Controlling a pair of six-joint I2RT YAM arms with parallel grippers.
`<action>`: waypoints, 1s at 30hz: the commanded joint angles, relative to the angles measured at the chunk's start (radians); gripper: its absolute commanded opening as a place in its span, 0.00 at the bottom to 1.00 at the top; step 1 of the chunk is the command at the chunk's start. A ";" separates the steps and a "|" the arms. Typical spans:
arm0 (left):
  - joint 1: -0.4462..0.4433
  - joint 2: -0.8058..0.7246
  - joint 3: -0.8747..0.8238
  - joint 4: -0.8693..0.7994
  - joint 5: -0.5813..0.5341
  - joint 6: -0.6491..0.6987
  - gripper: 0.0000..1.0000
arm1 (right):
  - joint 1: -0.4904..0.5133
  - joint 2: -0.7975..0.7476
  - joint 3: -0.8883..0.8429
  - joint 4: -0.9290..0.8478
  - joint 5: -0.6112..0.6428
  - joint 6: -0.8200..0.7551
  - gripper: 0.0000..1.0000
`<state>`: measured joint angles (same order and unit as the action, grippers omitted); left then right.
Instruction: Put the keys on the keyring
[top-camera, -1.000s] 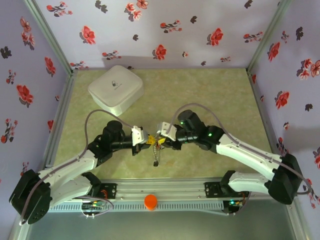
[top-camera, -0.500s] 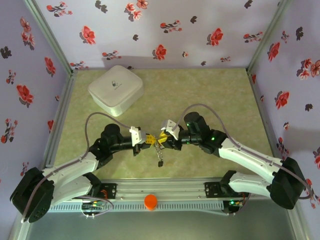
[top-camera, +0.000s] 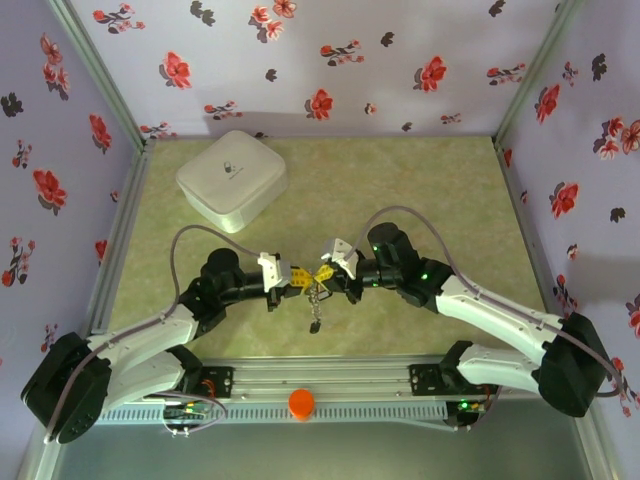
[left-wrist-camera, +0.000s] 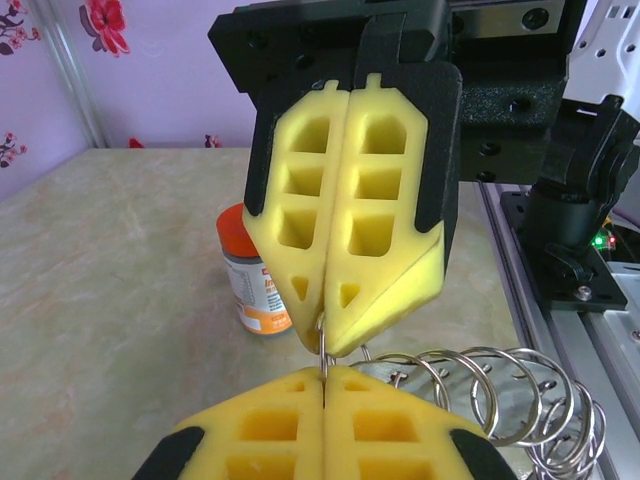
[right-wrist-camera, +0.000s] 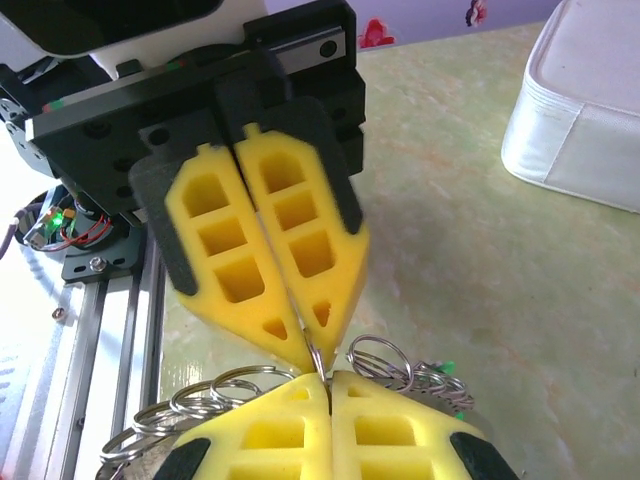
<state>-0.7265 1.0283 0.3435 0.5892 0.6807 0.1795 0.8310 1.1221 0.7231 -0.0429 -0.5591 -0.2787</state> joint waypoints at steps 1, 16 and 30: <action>-0.004 -0.016 0.009 0.002 -0.021 0.017 0.22 | 0.003 0.001 0.041 -0.038 -0.021 -0.024 0.00; -0.005 -0.025 0.132 -0.350 -0.050 0.158 0.21 | 0.122 0.112 0.281 -0.430 0.228 -0.276 0.00; -0.007 -0.018 0.123 -0.282 -0.026 0.126 0.03 | 0.145 0.118 0.280 -0.379 0.219 -0.250 0.00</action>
<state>-0.7296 1.0149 0.4446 0.2497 0.6476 0.3141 0.9649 1.2579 1.0042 -0.4706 -0.3134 -0.5468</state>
